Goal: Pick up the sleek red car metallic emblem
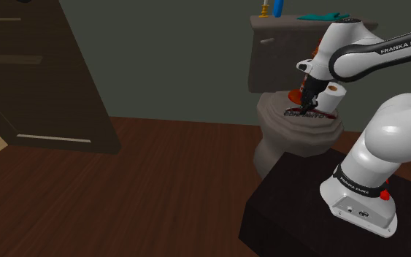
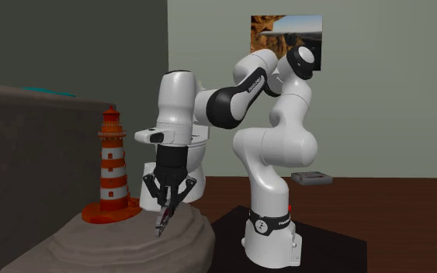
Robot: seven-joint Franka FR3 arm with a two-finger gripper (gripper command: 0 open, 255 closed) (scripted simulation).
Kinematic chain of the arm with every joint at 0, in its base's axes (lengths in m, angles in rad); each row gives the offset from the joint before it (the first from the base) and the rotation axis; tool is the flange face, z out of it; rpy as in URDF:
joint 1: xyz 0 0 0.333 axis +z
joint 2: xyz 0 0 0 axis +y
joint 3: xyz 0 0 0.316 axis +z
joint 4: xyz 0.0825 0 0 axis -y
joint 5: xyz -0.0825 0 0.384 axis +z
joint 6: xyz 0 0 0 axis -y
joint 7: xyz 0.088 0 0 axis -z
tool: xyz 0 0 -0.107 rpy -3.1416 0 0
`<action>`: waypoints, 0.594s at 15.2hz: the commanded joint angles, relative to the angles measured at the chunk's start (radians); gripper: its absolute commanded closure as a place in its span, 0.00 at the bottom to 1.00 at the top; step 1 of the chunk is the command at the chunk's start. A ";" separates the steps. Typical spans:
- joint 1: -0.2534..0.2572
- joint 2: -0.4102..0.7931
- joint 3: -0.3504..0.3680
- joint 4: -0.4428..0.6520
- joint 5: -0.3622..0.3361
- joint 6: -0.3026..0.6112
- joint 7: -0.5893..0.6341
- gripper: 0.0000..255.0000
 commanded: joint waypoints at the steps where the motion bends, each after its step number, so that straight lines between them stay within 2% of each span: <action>1: 0.003 -0.022 0.013 0.013 0.014 -0.034 -0.002 1.00; 9: 0.023 -0.095 0.069 0.086 0.075 -0.177 -0.012 1.00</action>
